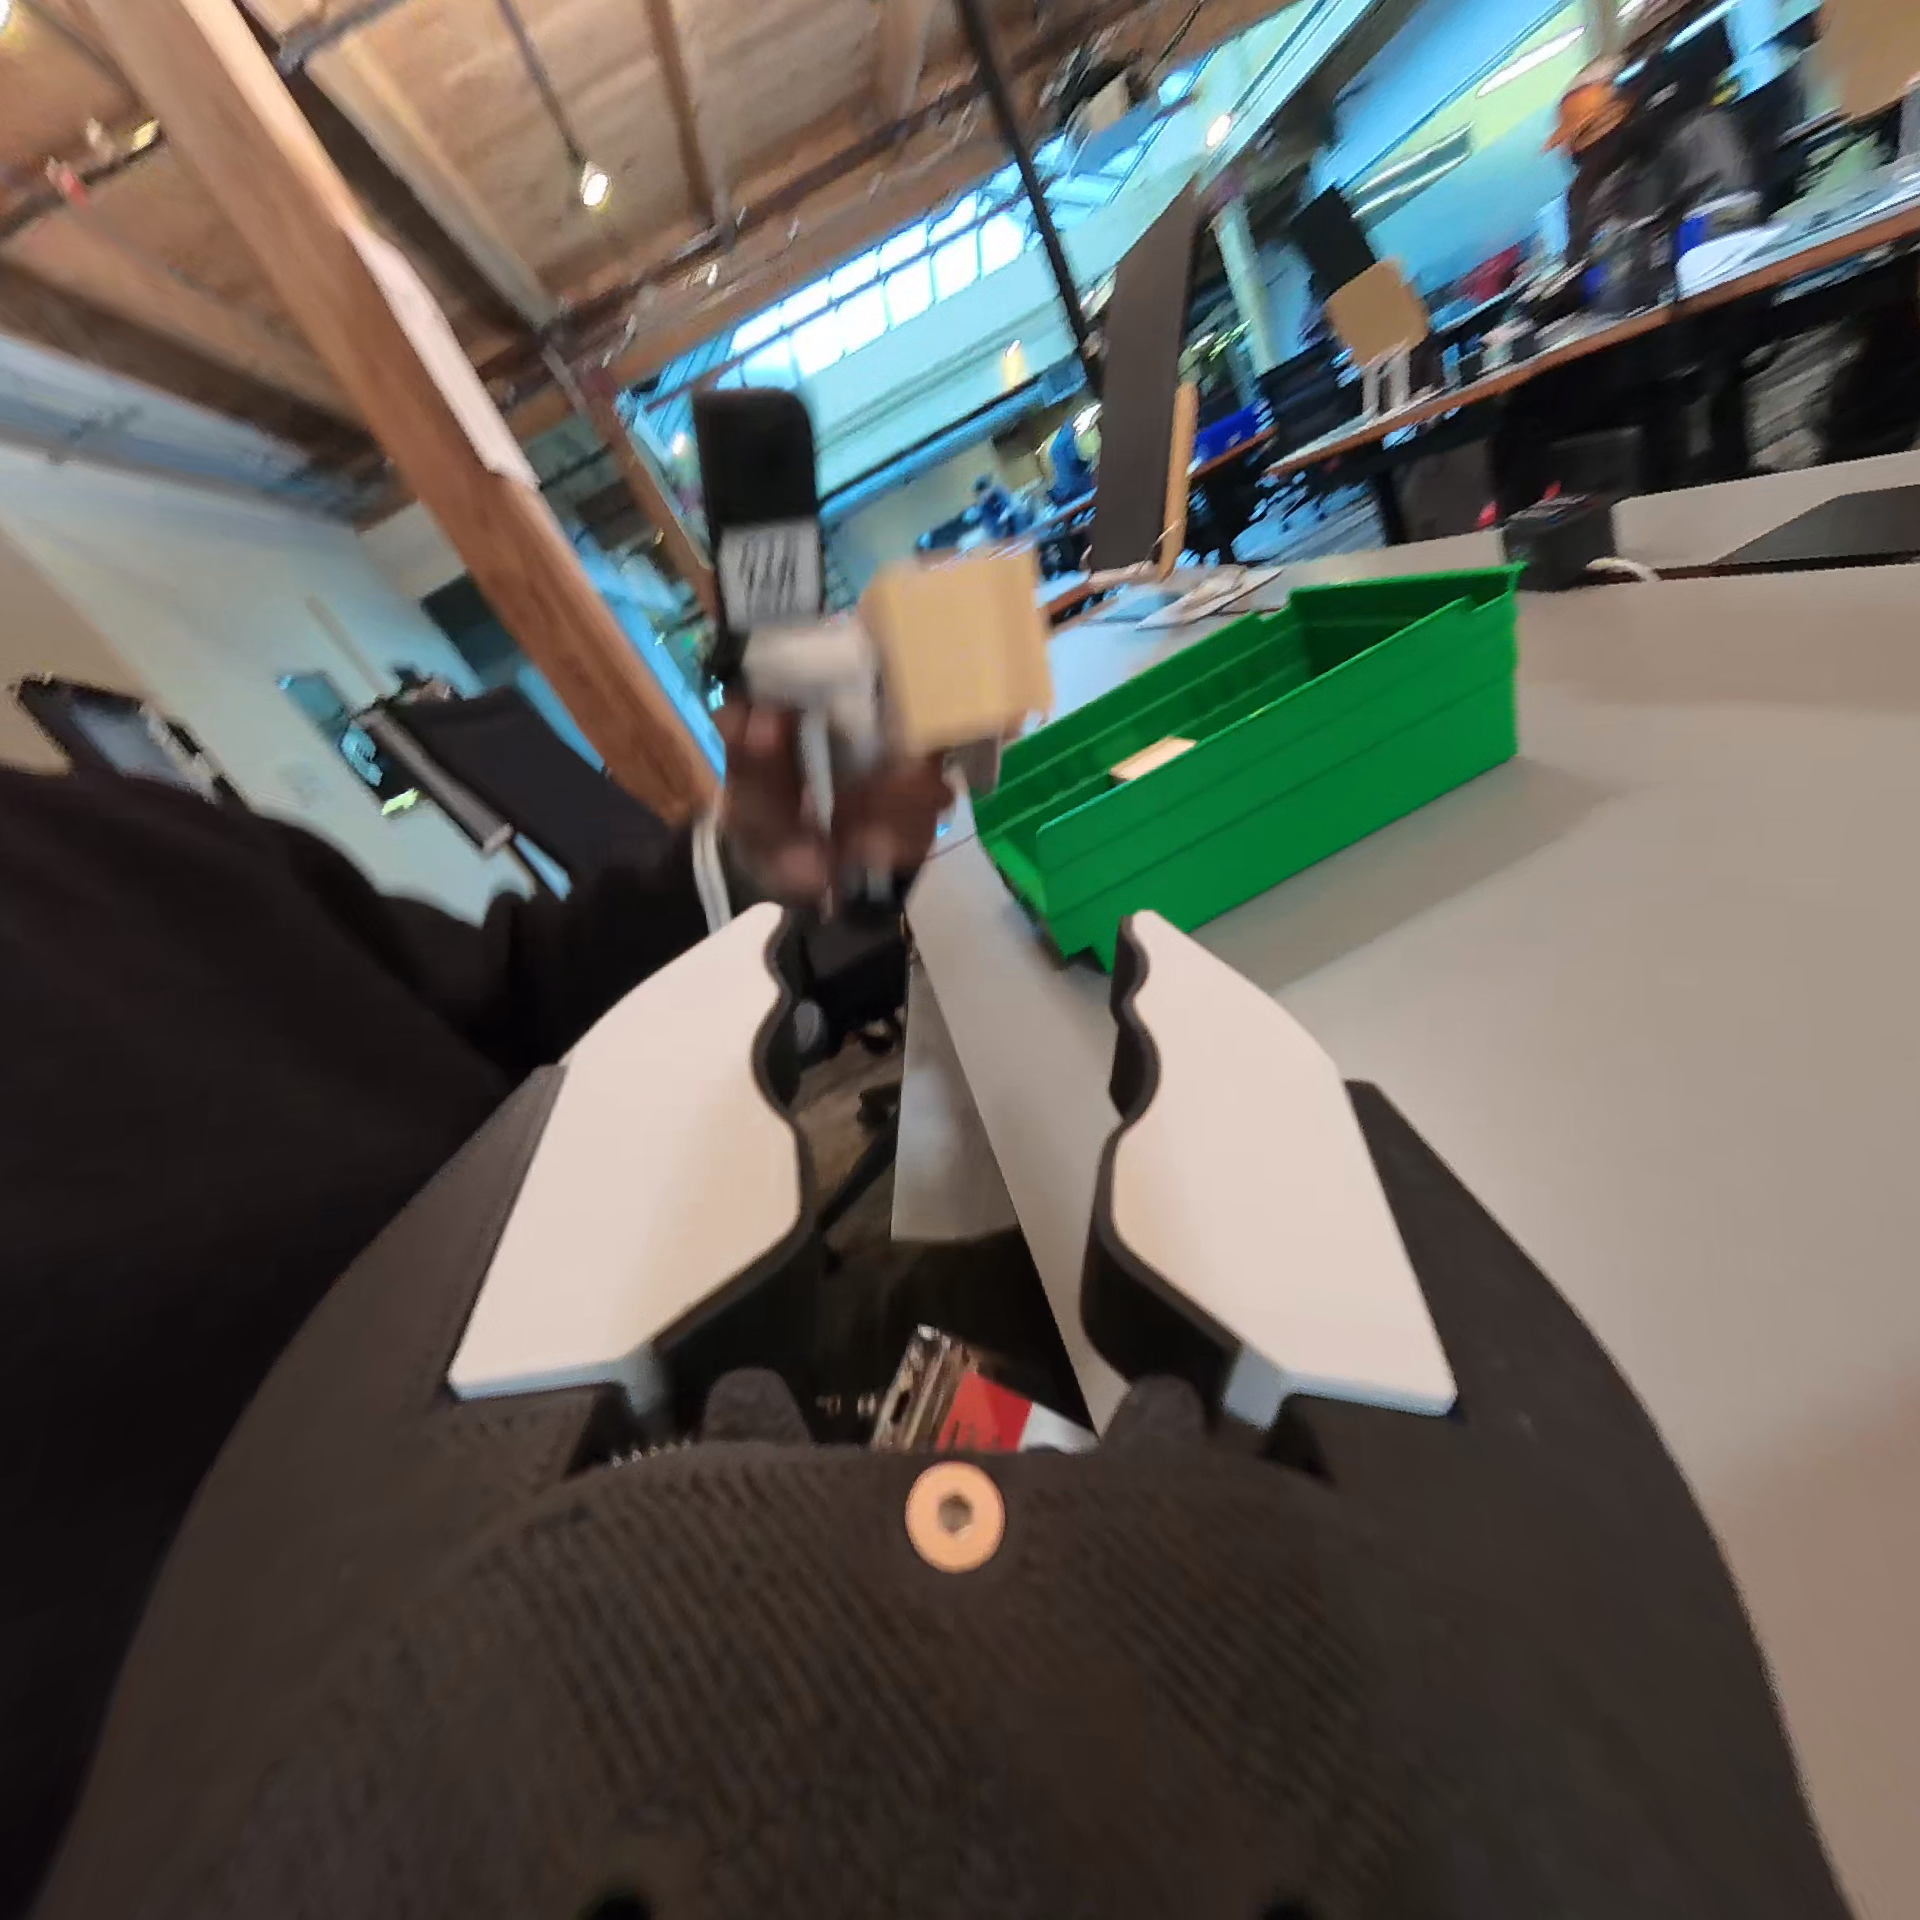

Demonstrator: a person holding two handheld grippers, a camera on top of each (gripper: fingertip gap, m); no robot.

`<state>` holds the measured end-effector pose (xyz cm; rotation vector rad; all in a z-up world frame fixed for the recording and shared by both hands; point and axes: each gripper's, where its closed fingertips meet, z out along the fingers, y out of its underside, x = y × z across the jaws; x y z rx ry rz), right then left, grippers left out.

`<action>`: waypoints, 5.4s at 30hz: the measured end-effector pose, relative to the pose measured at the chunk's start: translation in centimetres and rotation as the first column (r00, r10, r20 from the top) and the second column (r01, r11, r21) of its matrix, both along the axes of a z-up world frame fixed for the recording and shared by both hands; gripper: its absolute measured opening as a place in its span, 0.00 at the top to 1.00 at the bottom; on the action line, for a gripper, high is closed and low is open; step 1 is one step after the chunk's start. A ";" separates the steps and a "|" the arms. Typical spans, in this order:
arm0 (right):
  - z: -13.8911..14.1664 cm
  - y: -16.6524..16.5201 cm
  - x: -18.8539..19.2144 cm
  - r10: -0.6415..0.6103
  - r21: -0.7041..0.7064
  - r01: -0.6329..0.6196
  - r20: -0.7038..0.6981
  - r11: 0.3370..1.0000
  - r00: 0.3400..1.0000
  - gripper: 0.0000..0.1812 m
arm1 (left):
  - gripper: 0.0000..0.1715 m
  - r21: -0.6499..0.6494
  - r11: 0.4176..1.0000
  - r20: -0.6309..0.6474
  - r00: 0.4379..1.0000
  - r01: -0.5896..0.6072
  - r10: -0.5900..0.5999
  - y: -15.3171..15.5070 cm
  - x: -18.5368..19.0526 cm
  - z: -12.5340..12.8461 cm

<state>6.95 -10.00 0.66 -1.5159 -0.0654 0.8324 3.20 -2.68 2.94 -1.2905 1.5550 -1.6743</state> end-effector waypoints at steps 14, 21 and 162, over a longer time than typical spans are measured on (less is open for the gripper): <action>-4.9 0.8 -1.8 0.037 -0.066 -0.031 0.096 0.997 0.995 0.74 | 0.75 -0.219 0.968 -0.138 0.978 0.122 -0.154 -4.6 0.8 -8.8; -6.9 1.3 -1.5 0.058 -0.139 -0.044 0.105 0.989 0.993 0.71 | 0.75 -0.252 0.953 -0.165 0.962 0.170 -0.216 -5.1 0.8 -10.1; -0.4 -2.4 19.3 -0.106 -0.115 0.351 0.828 0.929 0.550 0.76 | 0.72 -0.326 0.928 -0.159 0.957 0.181 -0.243 -5.6 1.3 -11.0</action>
